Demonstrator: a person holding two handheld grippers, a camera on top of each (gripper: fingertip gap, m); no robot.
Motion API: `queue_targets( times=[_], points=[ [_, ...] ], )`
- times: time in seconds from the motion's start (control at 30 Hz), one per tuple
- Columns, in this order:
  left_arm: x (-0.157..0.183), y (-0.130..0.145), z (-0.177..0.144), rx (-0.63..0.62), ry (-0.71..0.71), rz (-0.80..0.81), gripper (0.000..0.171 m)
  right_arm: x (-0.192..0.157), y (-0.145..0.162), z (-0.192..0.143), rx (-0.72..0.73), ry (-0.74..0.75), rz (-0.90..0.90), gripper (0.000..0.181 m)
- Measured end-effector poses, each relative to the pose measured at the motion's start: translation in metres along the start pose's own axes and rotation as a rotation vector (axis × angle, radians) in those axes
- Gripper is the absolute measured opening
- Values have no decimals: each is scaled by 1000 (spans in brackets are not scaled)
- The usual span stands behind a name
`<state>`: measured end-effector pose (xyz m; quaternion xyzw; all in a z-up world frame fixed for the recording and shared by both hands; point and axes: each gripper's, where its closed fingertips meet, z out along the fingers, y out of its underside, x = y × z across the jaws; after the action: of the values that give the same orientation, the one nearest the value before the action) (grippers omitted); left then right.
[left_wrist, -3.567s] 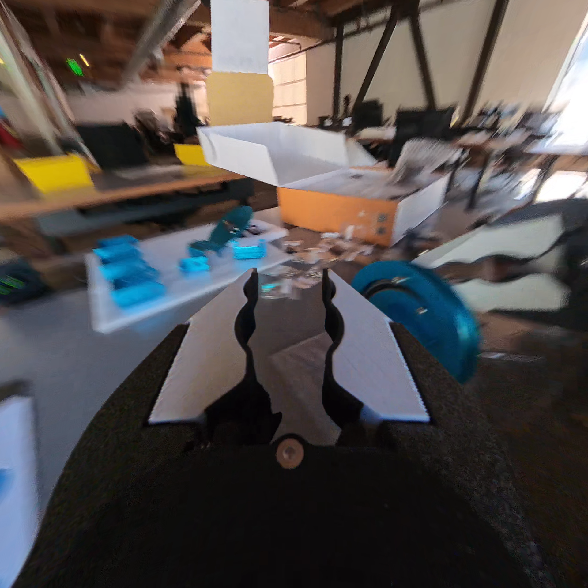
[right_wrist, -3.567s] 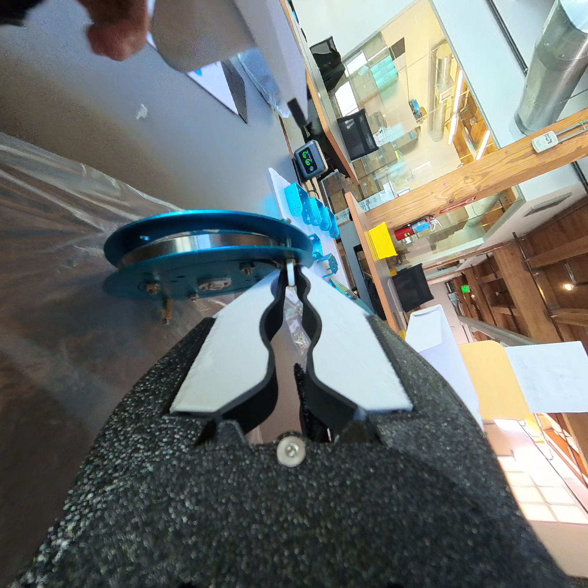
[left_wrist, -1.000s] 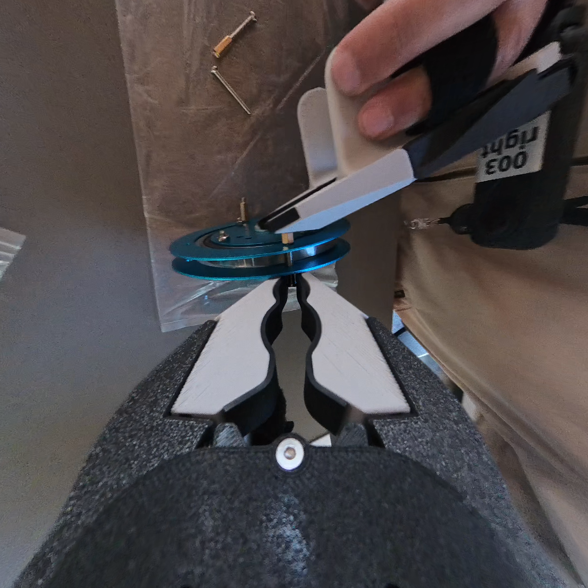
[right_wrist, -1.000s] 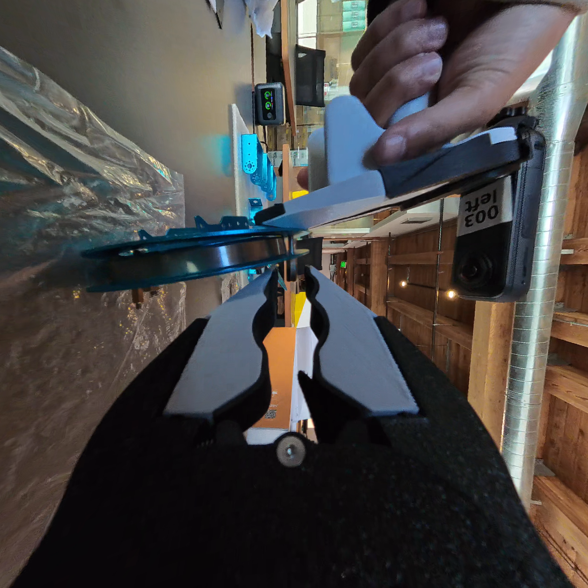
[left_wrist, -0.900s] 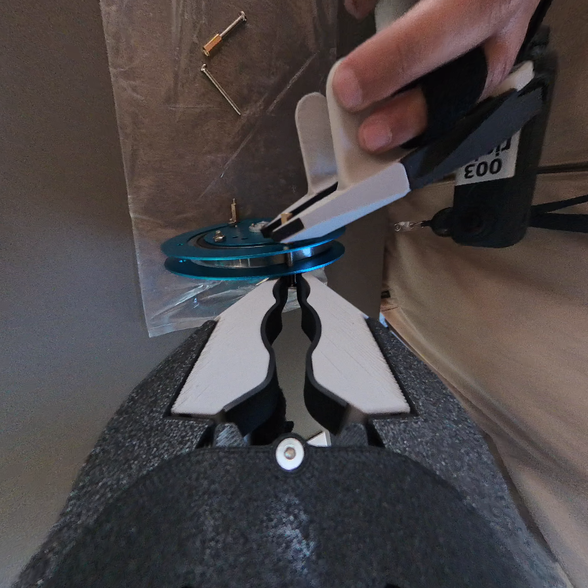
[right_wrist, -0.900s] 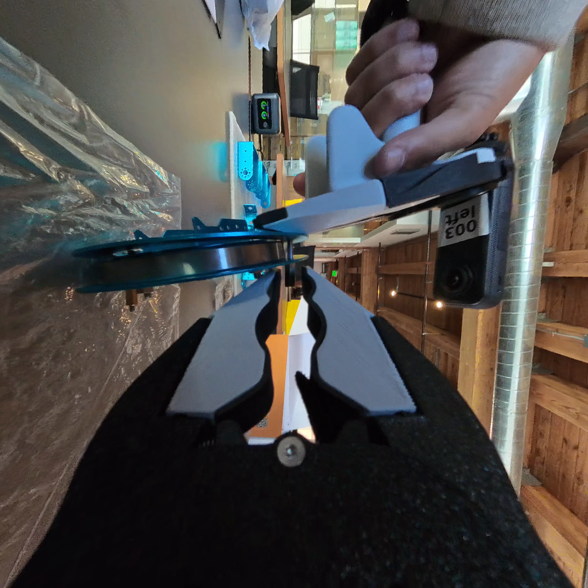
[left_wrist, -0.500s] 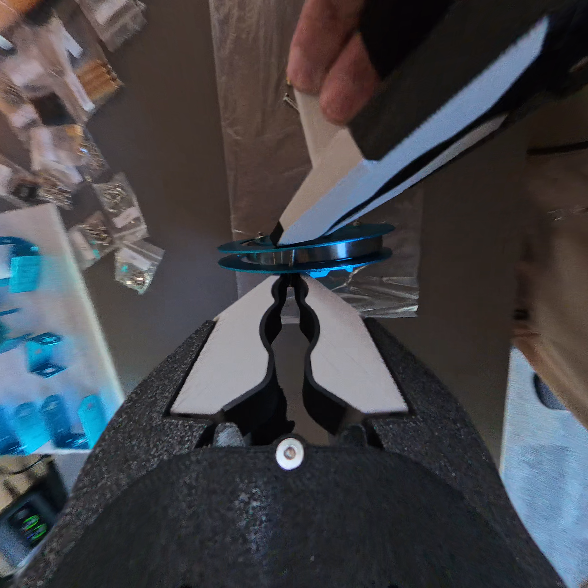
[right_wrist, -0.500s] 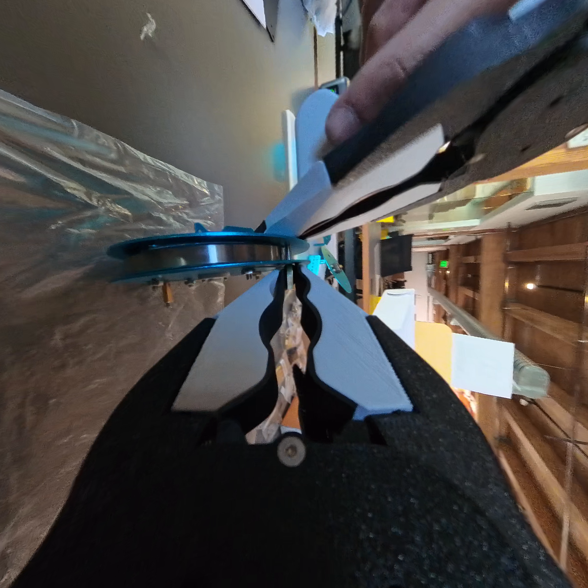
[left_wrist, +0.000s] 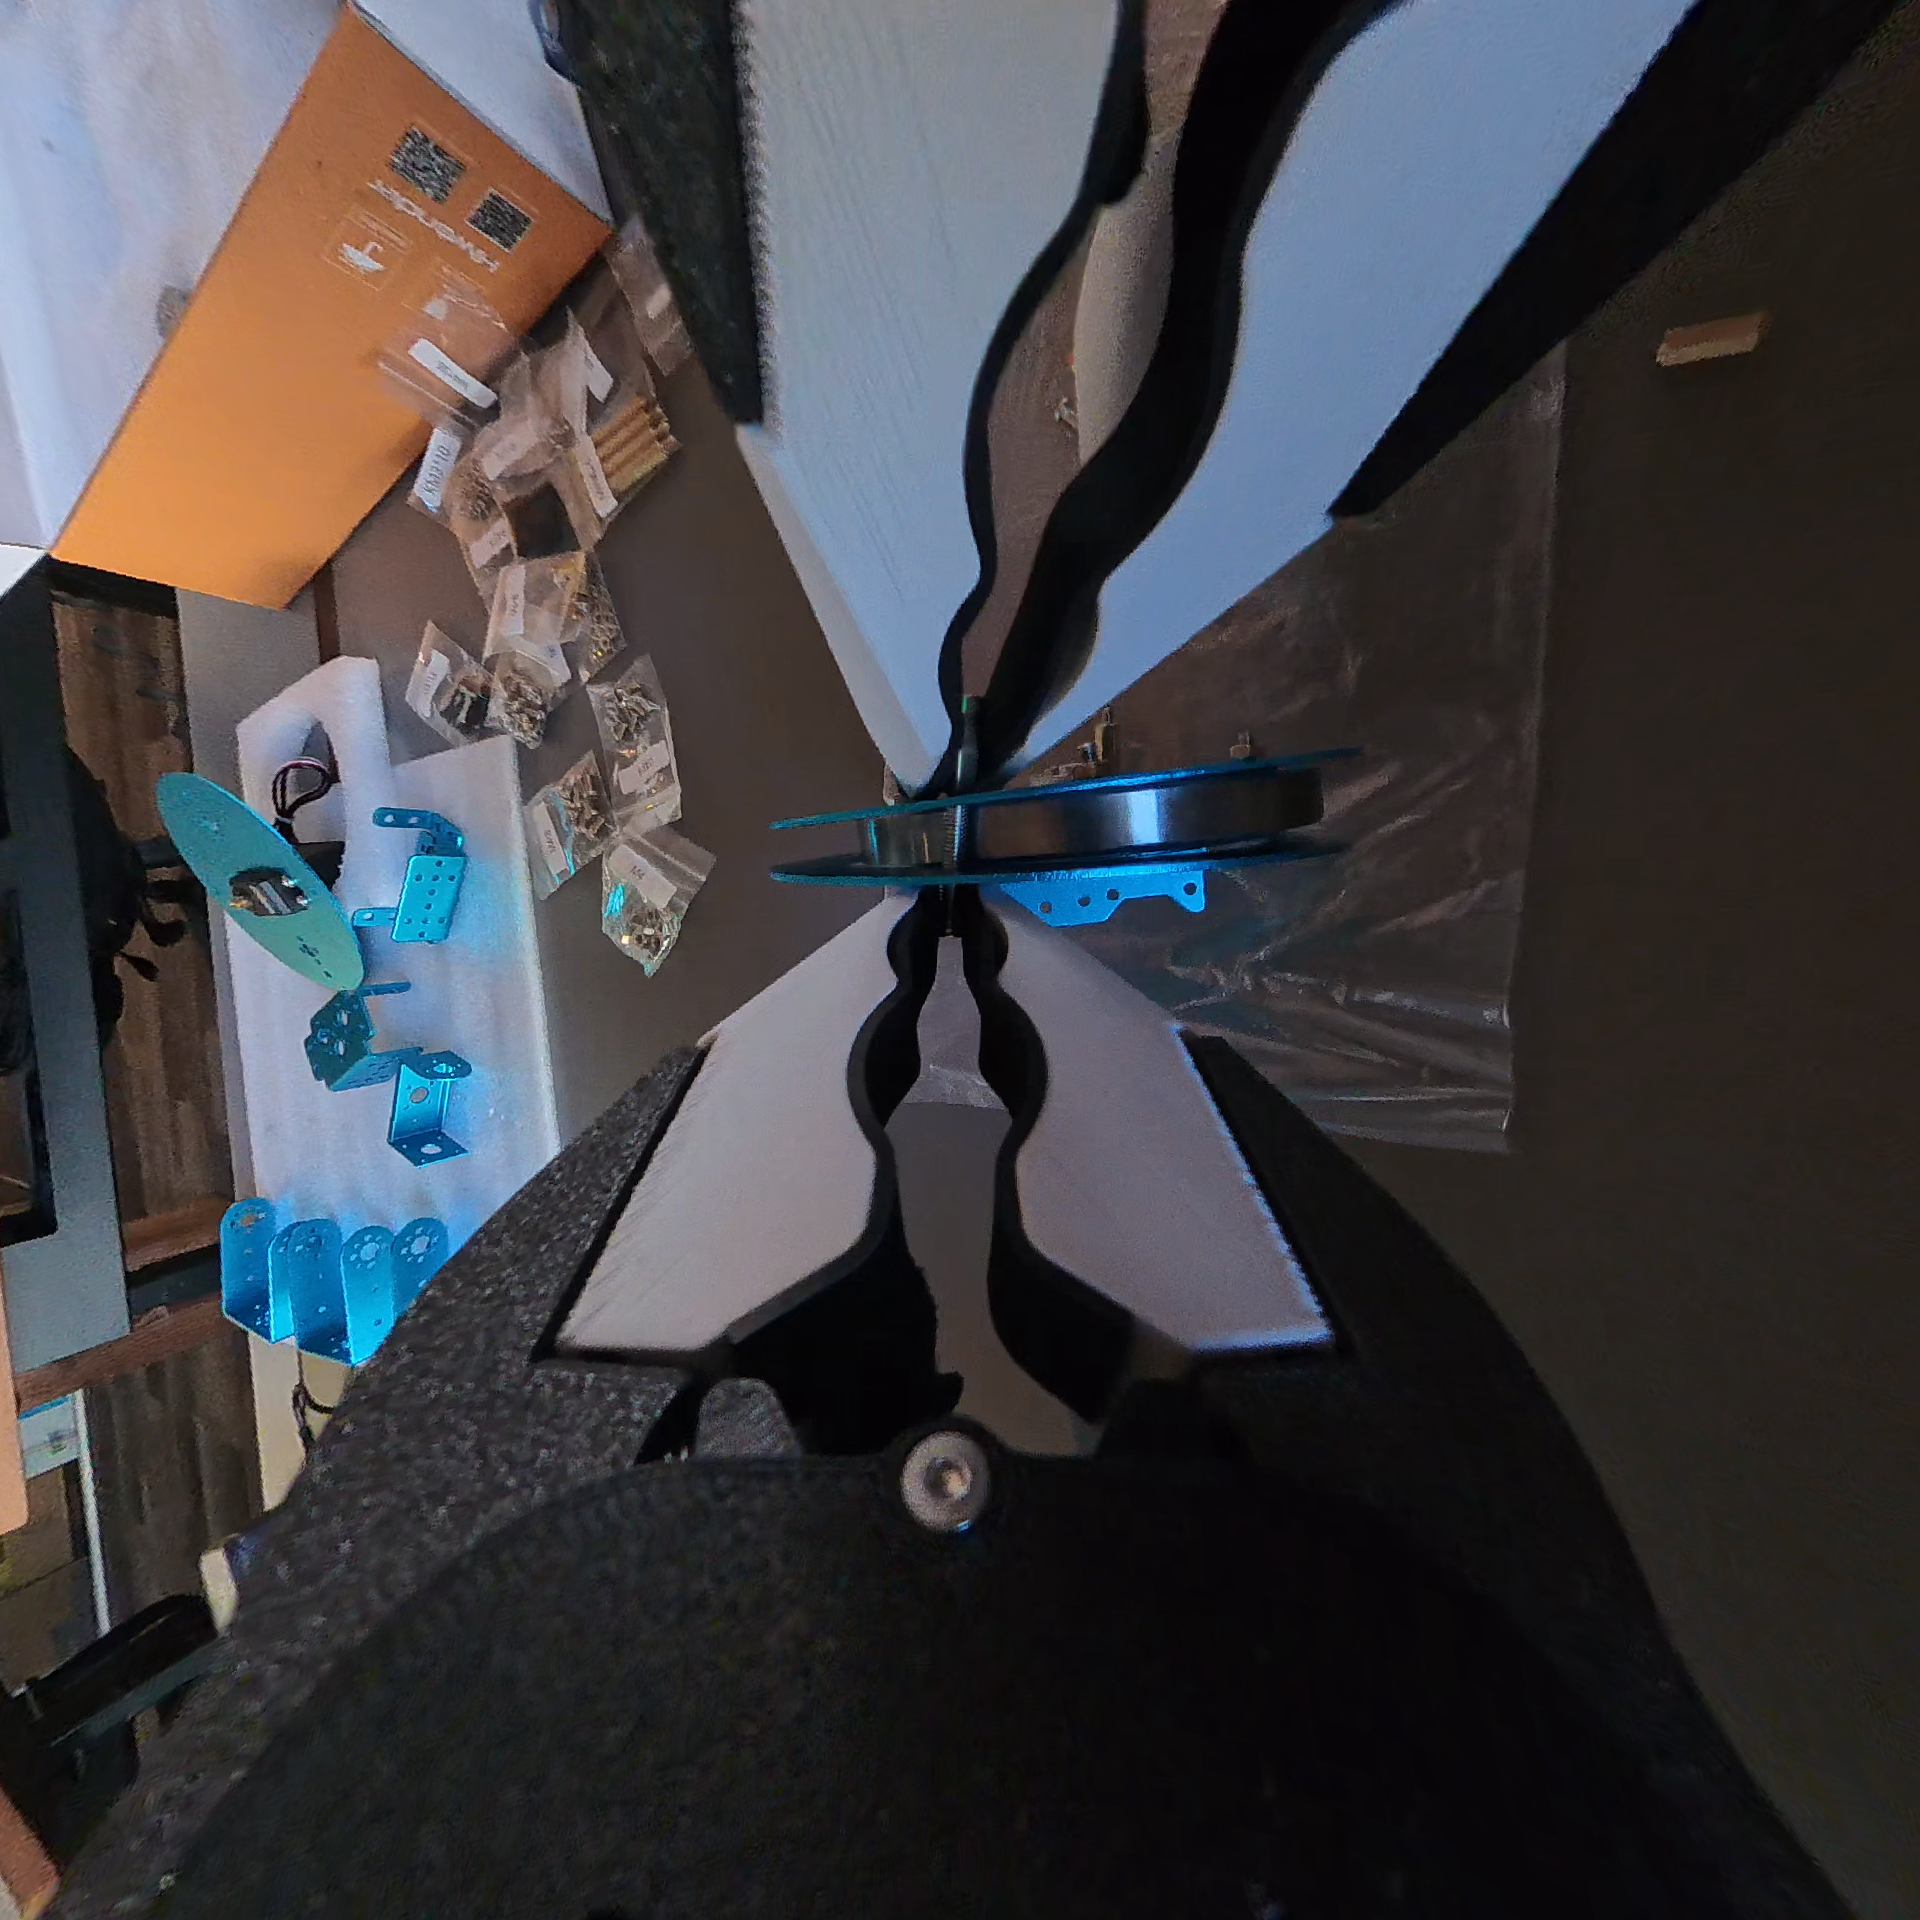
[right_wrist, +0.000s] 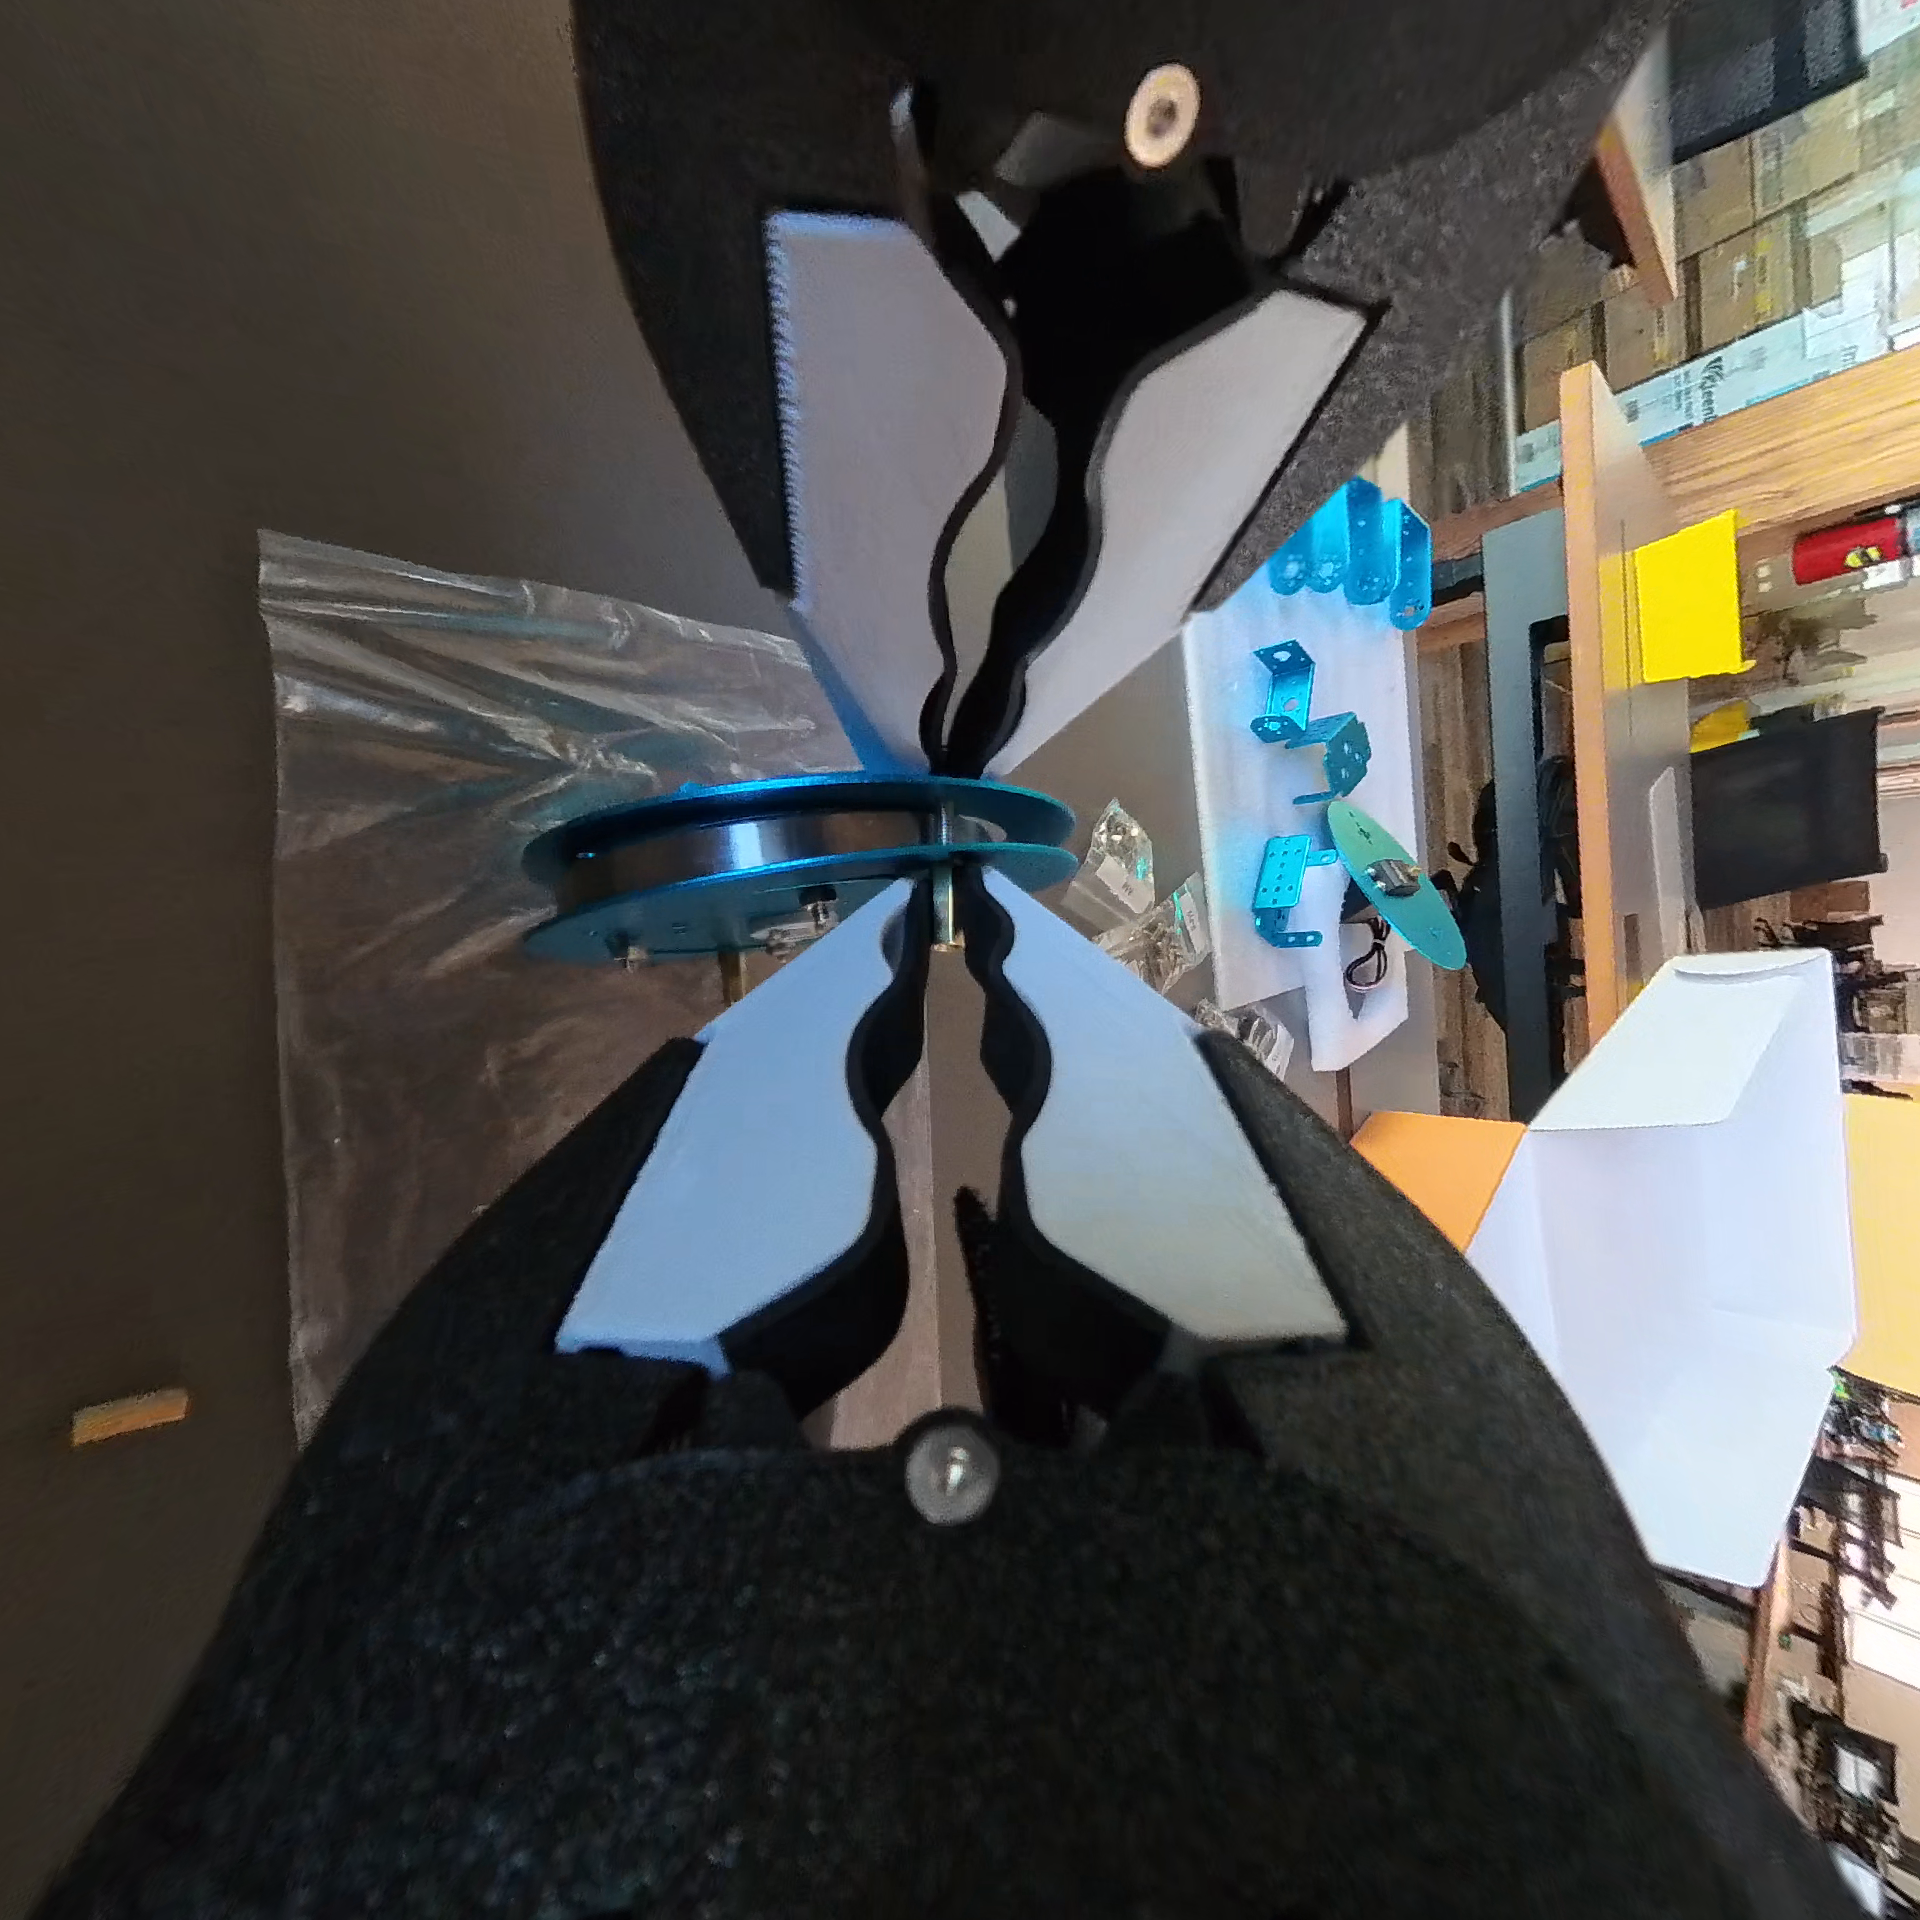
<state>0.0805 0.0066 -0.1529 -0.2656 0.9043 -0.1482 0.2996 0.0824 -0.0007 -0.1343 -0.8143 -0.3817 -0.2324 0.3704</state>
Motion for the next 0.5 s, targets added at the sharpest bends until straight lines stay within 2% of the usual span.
queue_targets(
  times=[0.17, 0.33, 0.5],
  points=[
    [-1, -4, 2, 43, -103, 8, 2, -2, 2, -2, 10, -130, 95, 4],
    [-10, -4, 3, -40, -373, 220, 1, -2, 6, -3, -37, -292, 227, 4],
    [-17, -8, 0, -125, -653, 448, 1, -8, 9, -6, -110, -611, 482, 4]
  ],
)
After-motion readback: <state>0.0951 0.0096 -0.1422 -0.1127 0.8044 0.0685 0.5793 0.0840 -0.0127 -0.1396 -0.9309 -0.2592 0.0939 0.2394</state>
